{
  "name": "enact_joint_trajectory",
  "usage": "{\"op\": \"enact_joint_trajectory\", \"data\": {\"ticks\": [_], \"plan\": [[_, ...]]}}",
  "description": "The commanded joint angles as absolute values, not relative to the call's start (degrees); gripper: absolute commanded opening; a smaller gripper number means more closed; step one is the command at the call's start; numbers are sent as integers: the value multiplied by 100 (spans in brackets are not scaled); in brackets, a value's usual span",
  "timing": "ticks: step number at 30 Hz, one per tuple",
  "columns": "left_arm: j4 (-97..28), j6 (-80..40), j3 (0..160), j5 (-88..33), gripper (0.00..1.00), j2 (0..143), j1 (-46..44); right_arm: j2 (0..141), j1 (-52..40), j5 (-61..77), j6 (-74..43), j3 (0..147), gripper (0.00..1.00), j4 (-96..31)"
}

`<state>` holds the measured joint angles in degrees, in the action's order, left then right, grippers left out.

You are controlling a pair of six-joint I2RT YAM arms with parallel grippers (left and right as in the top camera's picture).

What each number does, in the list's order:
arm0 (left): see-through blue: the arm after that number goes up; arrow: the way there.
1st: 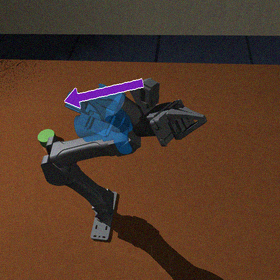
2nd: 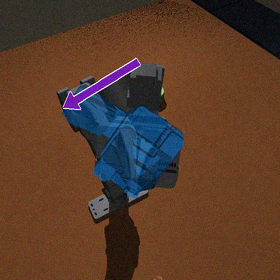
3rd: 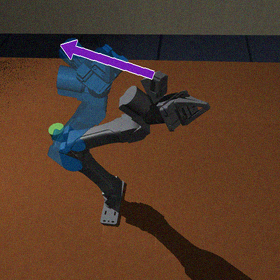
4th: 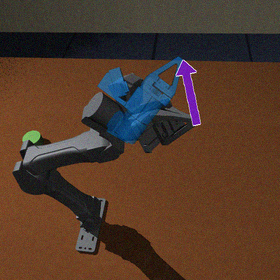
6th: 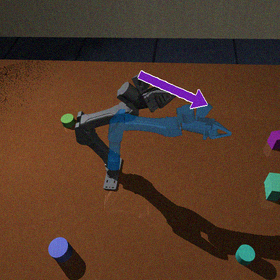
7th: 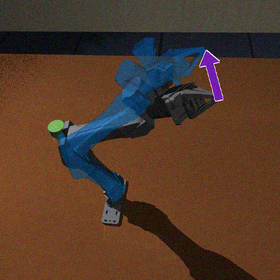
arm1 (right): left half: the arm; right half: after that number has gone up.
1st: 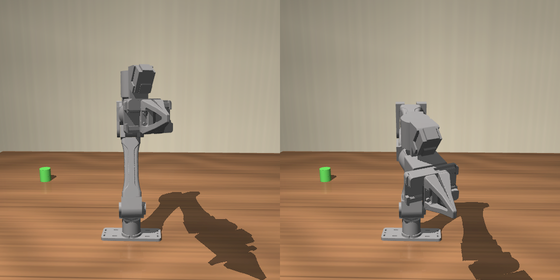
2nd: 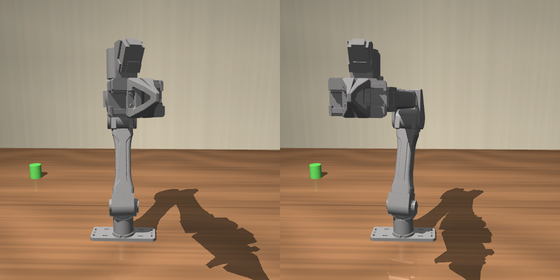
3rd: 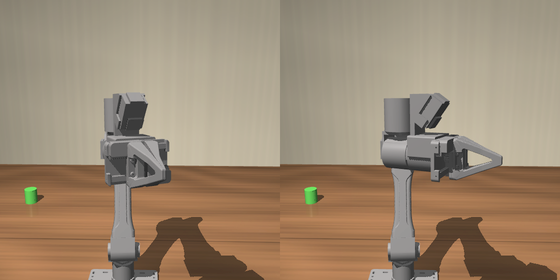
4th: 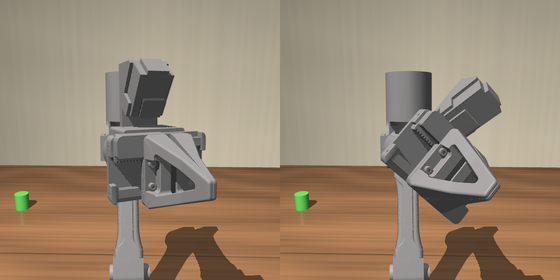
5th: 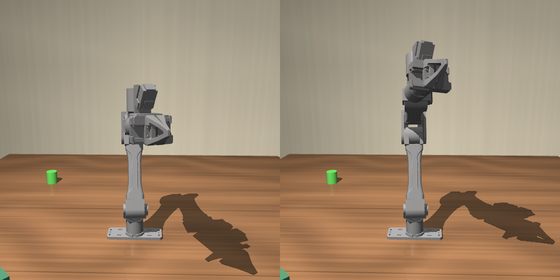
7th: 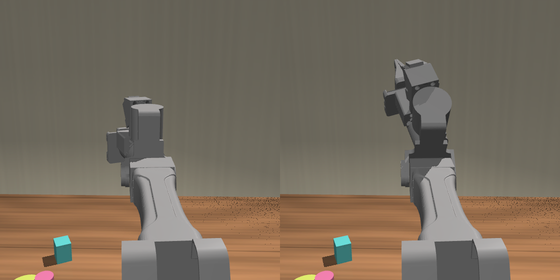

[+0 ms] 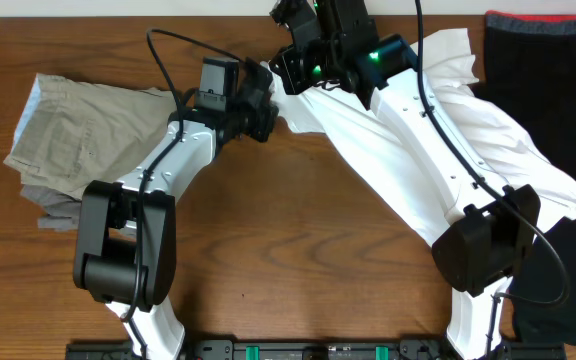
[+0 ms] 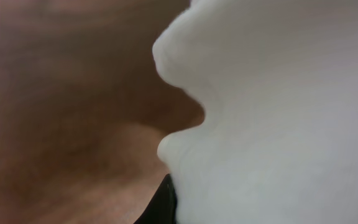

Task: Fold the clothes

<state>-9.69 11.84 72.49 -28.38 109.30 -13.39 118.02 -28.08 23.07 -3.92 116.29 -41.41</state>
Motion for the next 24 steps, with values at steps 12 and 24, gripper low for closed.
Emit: {"op": "enact_joint_trajectory", "data": {"ticks": [12,24], "plan": [[-2832,353,7223,-1100,6,10545,-996,11646,-2613,1302,-314,11699,38,-4425],[-4799,-21,7223,-810,6,9489,-478,11893,-1789,541,-1120,11638,42,-4814]]}}
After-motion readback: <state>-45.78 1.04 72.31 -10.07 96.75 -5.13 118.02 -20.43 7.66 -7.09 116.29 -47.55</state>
